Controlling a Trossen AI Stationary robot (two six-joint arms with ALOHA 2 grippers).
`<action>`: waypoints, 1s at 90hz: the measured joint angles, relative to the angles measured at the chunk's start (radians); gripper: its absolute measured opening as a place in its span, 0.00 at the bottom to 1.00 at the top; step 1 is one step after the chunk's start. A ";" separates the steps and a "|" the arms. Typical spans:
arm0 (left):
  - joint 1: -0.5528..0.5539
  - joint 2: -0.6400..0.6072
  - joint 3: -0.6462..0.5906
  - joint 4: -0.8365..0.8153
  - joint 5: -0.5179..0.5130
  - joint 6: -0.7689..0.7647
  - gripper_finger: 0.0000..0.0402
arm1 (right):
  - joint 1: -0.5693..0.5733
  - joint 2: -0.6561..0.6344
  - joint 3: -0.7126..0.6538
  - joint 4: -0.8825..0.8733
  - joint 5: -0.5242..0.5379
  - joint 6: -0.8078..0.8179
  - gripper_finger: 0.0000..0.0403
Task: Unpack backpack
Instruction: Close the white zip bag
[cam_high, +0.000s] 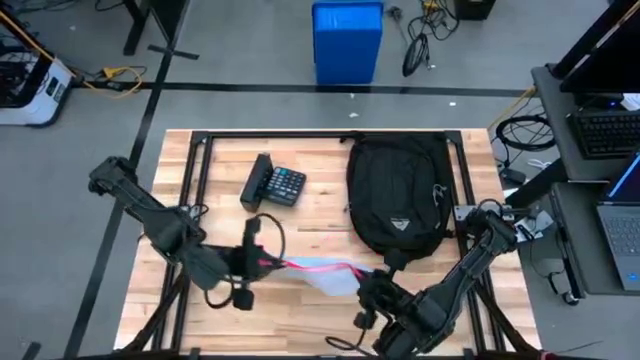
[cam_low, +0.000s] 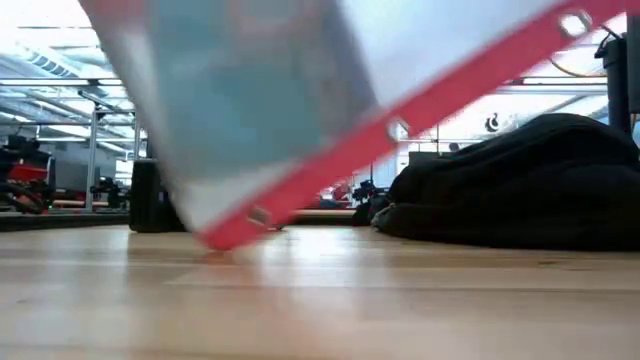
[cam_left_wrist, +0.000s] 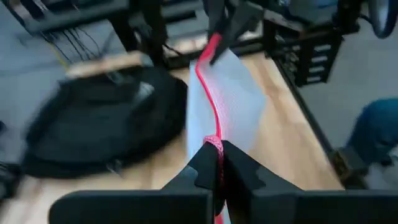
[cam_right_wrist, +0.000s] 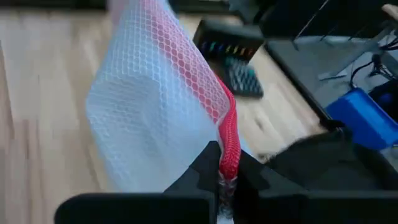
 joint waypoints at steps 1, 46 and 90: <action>0.000 -0.003 0.003 0.000 -0.006 0.008 0.00 | -0.002 -0.002 0.000 0.005 0.005 0.001 0.00; -0.048 -0.021 0.016 -0.292 -0.057 -0.265 0.00 | 0.006 -0.012 0.000 0.118 0.042 -0.081 0.00; -0.093 -0.017 0.030 -0.422 -0.067 -0.408 0.00 | 0.015 -0.011 0.000 0.104 0.001 -0.129 0.00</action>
